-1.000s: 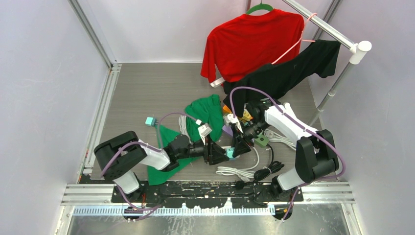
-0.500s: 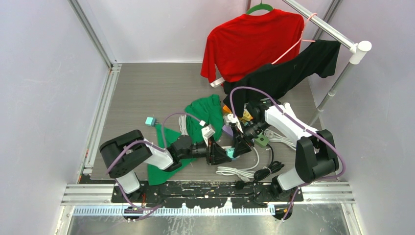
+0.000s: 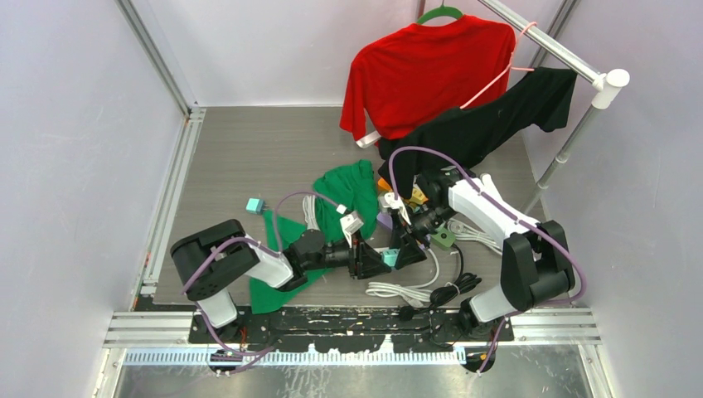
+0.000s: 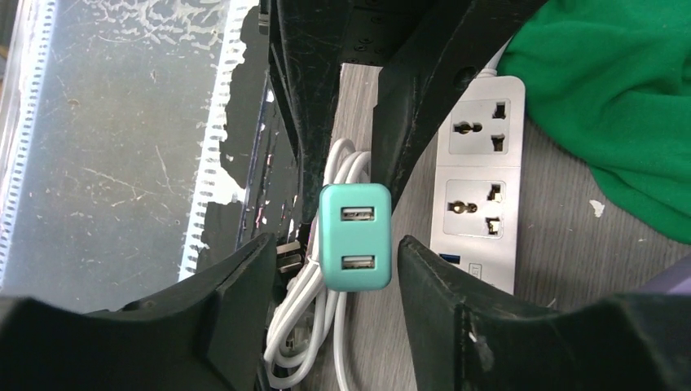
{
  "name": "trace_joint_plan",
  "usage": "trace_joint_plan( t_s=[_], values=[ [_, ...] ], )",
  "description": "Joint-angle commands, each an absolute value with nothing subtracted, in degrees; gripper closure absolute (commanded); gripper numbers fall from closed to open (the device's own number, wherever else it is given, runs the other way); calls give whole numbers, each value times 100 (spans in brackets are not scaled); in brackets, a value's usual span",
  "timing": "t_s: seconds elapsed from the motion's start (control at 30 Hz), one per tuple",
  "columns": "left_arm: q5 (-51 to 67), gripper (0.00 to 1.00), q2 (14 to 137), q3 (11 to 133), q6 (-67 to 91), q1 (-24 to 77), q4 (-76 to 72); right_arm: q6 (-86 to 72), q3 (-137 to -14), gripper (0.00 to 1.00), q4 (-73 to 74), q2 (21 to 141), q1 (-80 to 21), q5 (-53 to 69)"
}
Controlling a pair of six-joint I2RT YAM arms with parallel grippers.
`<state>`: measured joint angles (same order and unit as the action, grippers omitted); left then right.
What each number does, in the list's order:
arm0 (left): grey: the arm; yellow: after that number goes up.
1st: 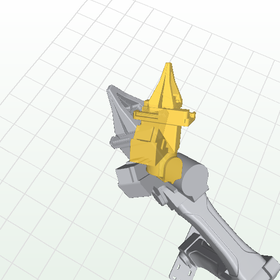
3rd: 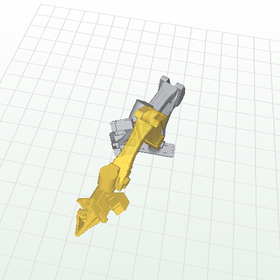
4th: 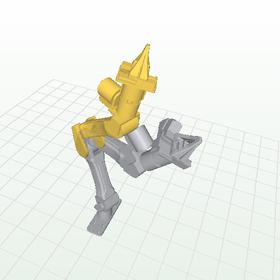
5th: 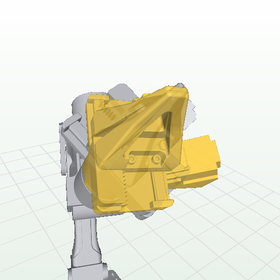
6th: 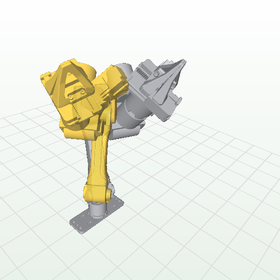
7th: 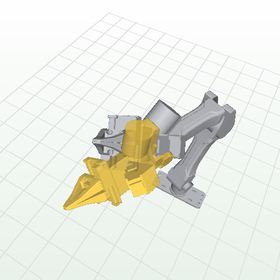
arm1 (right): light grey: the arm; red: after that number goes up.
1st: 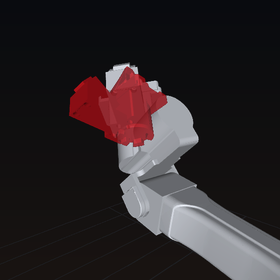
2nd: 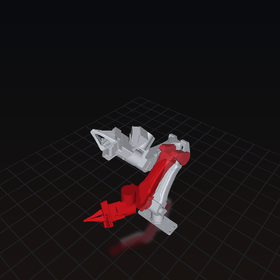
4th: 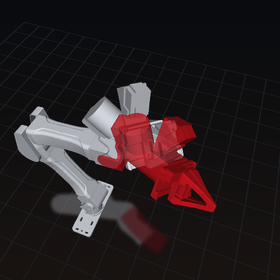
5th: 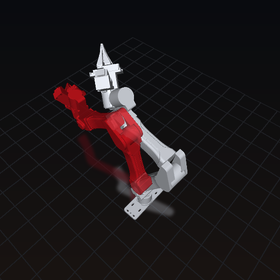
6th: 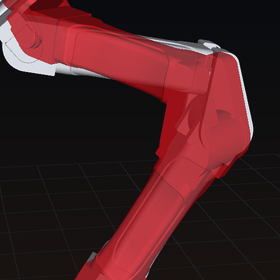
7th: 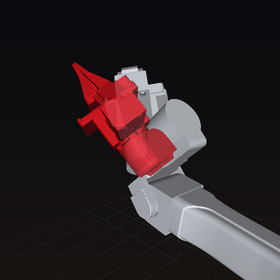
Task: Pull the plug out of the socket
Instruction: Place the plug at the center of the board.
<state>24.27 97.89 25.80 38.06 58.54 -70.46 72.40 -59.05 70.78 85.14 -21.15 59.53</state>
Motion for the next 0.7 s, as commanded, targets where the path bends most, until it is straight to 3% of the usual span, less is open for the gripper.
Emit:
trace_joint_plan(
  t_s=[0.0,0.27,0.67],
  values=[
    [2115,100,9560,2465,3650,5818,-7288,7313,-5890,36,6913,8231,-2112,6051],
    [2039,100,9308,2075,3914,5353,-7105,7305,-5821,33,6805,8183,-2097,5935],
    [2817,100,8682,1344,5110,3327,-6388,7319,-5792,33,6765,8167,-2072,5897]
  ],
)
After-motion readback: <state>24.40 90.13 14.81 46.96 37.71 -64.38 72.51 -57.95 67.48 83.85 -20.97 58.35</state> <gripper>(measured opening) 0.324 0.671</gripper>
